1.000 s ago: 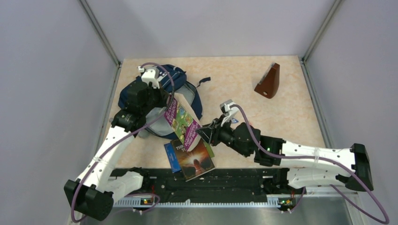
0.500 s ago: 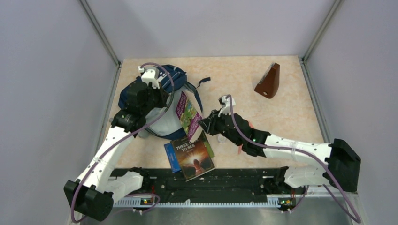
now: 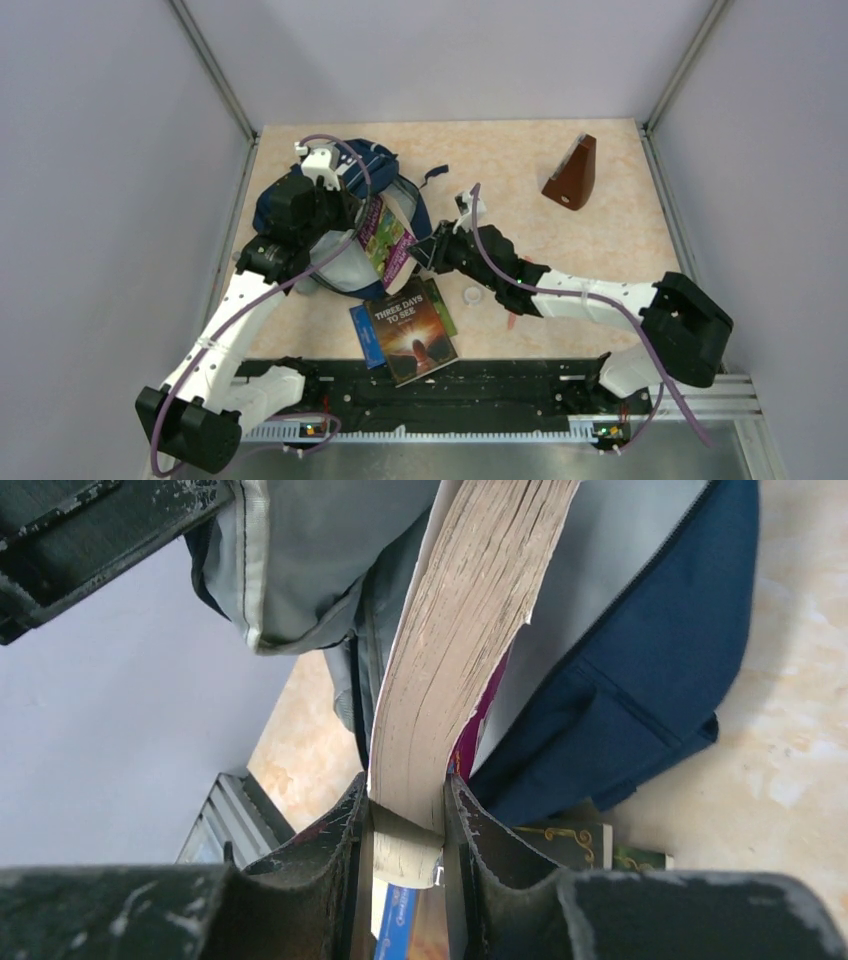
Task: Pack the student bag
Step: Place the book in the student bag, then pick up the book from the center of the board, then place the book in the student bag.
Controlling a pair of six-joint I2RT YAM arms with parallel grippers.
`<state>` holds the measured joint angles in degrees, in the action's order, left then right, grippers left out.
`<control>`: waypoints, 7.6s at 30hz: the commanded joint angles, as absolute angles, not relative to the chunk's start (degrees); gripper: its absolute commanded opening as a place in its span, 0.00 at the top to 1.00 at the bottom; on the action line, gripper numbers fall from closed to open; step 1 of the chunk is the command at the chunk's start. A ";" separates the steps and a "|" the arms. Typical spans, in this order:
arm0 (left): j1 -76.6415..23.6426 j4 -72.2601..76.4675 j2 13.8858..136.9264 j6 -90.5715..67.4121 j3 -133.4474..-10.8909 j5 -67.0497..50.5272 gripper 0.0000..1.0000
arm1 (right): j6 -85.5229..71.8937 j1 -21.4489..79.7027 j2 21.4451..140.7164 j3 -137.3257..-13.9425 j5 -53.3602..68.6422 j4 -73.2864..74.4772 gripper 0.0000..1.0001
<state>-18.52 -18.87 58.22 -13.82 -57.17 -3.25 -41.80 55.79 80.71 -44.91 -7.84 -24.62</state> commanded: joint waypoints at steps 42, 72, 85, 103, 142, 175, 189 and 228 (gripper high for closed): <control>-18.63 -12.30 56.06 -15.80 -58.14 -6.74 1.00 | -44.46 49.12 128.59 -84.90 -10.08 -32.09 1.00; -18.63 -12.48 56.28 -15.32 -58.01 -5.93 1.00 | -26.38 49.13 103.54 -63.58 -2.07 -38.06 0.10; -18.63 -12.61 55.70 -14.94 -57.92 -5.28 1.00 | -30.95 49.13 74.17 -36.10 5.83 -21.44 0.12; -18.59 -12.57 57.13 -15.37 -57.83 -5.92 1.00 | -51.91 57.35 57.38 -15.10 11.75 -17.34 0.22; -18.66 -11.19 56.36 -17.26 -57.05 -8.07 1.00 | -88.83 81.98 80.48 -11.07 -24.21 -37.99 0.30; -18.69 -11.31 56.78 -16.88 -56.94 -7.51 1.00 | -73.00 81.83 76.10 -16.16 -35.96 -38.93 0.74; -18.68 -11.51 56.41 -16.49 -57.12 -6.74 1.00 | -57.81 81.57 70.01 -21.57 -36.06 -32.20 1.00; -18.63 -12.39 54.31 -13.27 -57.26 -1.52 1.00 | -41.13 72.11 61.11 -31.89 -35.63 -40.70 1.00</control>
<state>-18.52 -18.46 56.18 -13.39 -56.29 -1.61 -32.82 75.50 58.08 -31.68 -40.53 -32.56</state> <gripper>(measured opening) 0.020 0.055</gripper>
